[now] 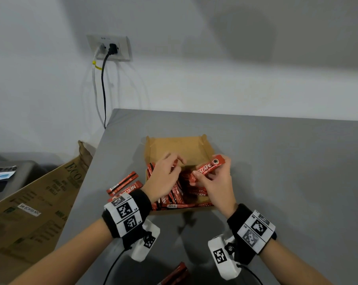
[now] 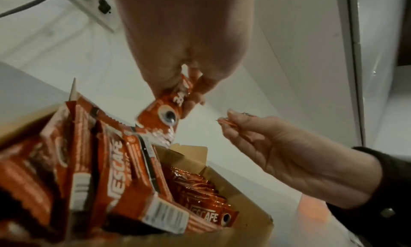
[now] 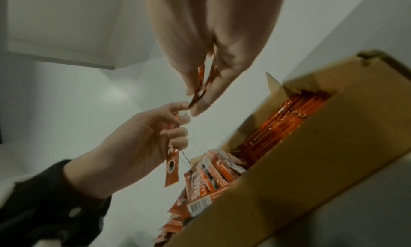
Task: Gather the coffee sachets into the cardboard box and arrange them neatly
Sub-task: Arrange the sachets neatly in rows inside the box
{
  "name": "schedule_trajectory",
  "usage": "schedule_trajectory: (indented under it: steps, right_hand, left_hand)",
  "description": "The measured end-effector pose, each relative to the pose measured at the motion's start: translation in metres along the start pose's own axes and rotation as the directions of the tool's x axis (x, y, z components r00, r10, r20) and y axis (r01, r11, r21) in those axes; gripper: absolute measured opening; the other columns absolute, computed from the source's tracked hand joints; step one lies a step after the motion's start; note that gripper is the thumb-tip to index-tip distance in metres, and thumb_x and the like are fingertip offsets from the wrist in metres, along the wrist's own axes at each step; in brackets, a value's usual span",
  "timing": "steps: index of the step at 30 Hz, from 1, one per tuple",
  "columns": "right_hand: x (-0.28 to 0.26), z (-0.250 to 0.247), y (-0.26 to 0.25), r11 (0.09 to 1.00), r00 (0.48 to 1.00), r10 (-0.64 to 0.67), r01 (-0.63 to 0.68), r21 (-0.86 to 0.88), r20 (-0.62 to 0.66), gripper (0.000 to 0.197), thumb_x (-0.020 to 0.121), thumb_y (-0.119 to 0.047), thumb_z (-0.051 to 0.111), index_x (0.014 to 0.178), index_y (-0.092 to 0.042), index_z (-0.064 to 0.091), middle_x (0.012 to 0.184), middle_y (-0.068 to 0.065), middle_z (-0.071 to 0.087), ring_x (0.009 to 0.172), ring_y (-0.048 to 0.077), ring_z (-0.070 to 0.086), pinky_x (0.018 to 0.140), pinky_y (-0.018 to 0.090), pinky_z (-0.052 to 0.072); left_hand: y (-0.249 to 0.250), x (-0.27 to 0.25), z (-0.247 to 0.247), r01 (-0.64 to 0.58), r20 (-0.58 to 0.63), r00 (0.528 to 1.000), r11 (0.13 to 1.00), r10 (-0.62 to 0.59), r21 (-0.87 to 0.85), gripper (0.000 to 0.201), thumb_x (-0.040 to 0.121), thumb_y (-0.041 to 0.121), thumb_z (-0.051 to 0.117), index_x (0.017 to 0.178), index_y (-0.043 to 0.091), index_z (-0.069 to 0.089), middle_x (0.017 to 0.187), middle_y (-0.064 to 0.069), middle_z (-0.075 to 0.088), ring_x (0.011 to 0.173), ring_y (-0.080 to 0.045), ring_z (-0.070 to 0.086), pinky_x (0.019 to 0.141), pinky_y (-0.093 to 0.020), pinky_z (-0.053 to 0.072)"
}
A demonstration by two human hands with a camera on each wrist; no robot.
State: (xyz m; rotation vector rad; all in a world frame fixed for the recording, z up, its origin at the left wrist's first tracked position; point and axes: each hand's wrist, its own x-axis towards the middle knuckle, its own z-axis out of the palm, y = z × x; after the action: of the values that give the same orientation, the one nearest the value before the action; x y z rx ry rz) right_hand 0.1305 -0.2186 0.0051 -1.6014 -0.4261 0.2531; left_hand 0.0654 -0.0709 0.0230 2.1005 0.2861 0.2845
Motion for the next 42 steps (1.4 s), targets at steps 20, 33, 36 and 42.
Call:
schedule_trajectory:
  steps: [20,33,36,42]
  right_hand:
    - [-0.009,-0.027,0.003,0.995,0.969,0.094,-0.097,0.003,0.227,0.039,0.092,-0.035,0.051,0.073,-0.003,0.063,0.054,0.006,0.061,0.044,0.019,0.054,0.044,0.024,0.046]
    - [-0.069,0.018,0.01,0.599,0.167,0.374,0.707,-0.376,0.912,0.021,0.083,-0.017,0.066,0.1,-0.005,0.062,0.103,0.013,0.057,0.096,0.029,0.054,0.077,0.04,0.045]
    - [-0.058,0.018,0.003,0.624,0.224,0.373,0.658,-0.422,0.901,0.017,0.079,-0.016,0.068,0.091,-0.005,0.064,0.097,0.012,0.06,0.086,0.025,0.056,0.071,0.036,0.046]
    - [-0.052,0.02,0.006,0.598,0.254,0.395,0.658,-0.457,0.883,0.011,0.083,-0.014,0.062,0.086,-0.004,0.064,0.092,0.011,0.062,0.077,0.02,0.057,0.067,0.032,0.047]
  left_hand:
    - [-0.003,0.008,-0.029,-0.075,0.077,0.995,0.991,0.067,0.111,0.011,0.087,0.013,0.062,0.09,0.024,0.062,0.081,0.009,0.064,0.074,0.0,0.06,0.067,-0.009,0.046]
    - [-0.015,0.012,-0.023,-0.065,0.048,0.997,0.979,0.057,0.194,0.011,0.088,0.014,0.061,0.098,0.011,0.064,0.084,0.006,0.061,0.076,0.001,0.056,0.072,-0.011,0.043]
    - [-0.015,0.01,-0.021,-0.064,0.074,0.996,0.975,0.049,0.213,0.013,0.089,0.015,0.059,0.1,0.01,0.063,0.087,0.005,0.06,0.076,0.002,0.054,0.071,-0.008,0.041]
    - [-0.019,0.005,-0.022,-0.033,0.119,0.993,0.976,0.007,0.216,0.013,0.09,0.017,0.057,0.101,0.011,0.062,0.092,0.001,0.063,0.085,-0.01,0.06,0.077,-0.019,0.048]
